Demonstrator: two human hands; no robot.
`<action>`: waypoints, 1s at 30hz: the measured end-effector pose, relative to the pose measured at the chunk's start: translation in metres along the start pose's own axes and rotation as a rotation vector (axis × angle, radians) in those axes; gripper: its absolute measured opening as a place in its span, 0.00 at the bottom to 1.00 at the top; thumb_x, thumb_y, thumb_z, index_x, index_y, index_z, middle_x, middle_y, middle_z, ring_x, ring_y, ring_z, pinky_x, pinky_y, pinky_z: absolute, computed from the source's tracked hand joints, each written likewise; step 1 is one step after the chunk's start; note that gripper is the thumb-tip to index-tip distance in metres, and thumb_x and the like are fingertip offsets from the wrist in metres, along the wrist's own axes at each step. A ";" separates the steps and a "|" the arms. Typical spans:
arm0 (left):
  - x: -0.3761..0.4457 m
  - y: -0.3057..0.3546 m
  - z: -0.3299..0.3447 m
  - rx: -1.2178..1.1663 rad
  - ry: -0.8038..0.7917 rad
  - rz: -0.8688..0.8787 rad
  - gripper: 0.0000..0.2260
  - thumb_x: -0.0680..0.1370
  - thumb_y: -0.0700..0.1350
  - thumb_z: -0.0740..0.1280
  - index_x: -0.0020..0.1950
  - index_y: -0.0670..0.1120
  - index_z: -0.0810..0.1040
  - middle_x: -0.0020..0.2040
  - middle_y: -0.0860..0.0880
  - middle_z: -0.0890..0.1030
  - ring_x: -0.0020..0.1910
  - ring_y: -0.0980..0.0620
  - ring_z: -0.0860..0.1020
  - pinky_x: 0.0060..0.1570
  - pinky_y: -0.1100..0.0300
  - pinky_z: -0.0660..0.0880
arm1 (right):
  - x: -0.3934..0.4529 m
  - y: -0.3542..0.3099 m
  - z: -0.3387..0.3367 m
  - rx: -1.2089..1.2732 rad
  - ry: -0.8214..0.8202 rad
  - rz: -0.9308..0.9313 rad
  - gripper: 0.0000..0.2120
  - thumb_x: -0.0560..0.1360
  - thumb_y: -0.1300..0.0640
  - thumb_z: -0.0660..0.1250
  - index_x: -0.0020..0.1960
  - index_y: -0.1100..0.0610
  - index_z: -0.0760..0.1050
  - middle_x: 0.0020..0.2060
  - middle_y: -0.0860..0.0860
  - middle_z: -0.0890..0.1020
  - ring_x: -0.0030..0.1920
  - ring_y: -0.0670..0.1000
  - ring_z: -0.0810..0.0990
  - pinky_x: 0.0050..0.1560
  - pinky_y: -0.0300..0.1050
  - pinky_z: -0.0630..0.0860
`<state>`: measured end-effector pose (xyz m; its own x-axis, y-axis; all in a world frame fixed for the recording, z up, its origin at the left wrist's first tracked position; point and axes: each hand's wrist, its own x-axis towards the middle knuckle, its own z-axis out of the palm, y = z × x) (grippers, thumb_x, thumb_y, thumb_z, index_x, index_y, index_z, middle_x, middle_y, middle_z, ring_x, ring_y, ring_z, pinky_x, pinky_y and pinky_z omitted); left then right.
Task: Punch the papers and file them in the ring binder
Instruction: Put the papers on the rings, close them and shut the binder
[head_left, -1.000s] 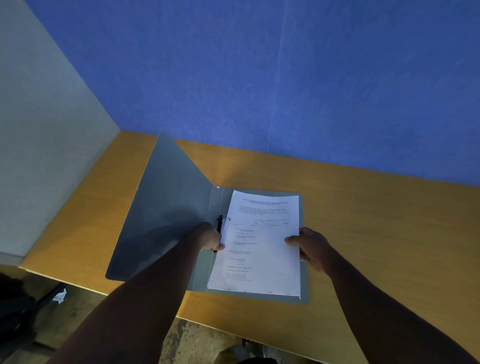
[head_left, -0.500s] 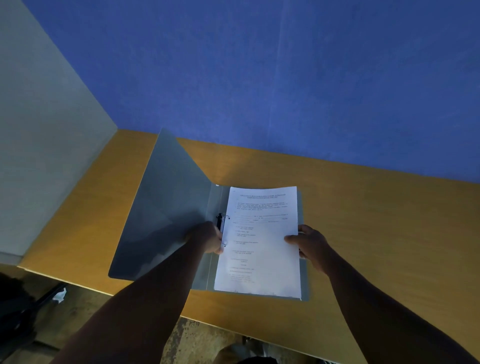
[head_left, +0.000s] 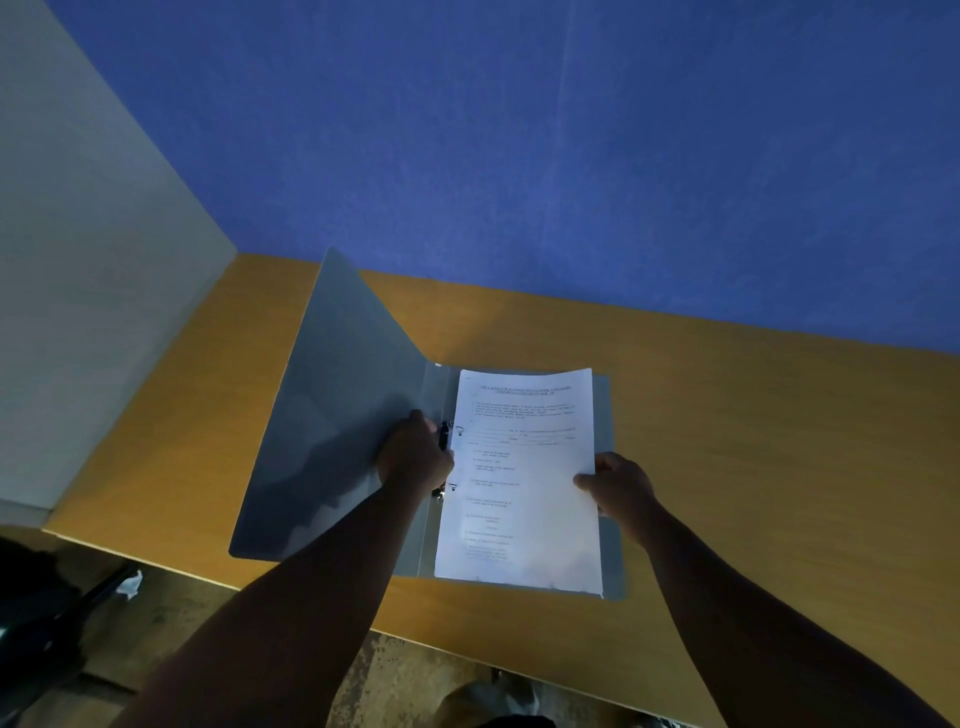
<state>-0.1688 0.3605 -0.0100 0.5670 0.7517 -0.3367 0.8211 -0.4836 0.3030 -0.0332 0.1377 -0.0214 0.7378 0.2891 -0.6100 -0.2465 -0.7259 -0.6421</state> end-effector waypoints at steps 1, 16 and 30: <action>-0.001 0.000 0.003 -0.009 0.020 0.002 0.21 0.72 0.50 0.74 0.61 0.46 0.72 0.58 0.48 0.81 0.57 0.46 0.80 0.45 0.56 0.75 | 0.001 0.001 0.001 -0.019 0.007 -0.003 0.08 0.72 0.59 0.70 0.51 0.51 0.77 0.46 0.50 0.82 0.46 0.53 0.82 0.47 0.50 0.82; -0.001 0.004 0.033 -0.126 0.127 -0.092 0.23 0.71 0.60 0.73 0.58 0.46 0.76 0.53 0.49 0.83 0.51 0.47 0.83 0.42 0.58 0.77 | 0.005 0.007 0.025 -0.405 0.242 -0.032 0.18 0.69 0.60 0.69 0.57 0.57 0.71 0.55 0.54 0.73 0.52 0.56 0.77 0.50 0.47 0.79; 0.005 0.020 0.037 -0.249 0.178 -0.234 0.26 0.71 0.67 0.70 0.55 0.46 0.76 0.49 0.50 0.83 0.47 0.48 0.83 0.36 0.60 0.73 | 0.014 -0.032 0.078 -0.426 0.025 -0.367 0.23 0.73 0.56 0.71 0.66 0.51 0.70 0.62 0.51 0.72 0.60 0.52 0.75 0.55 0.43 0.80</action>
<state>-0.1475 0.3382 -0.0384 0.3275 0.9058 -0.2690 0.8739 -0.1821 0.4507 -0.0638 0.2139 -0.0455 0.7433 0.5593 -0.3672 0.3012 -0.7698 -0.5627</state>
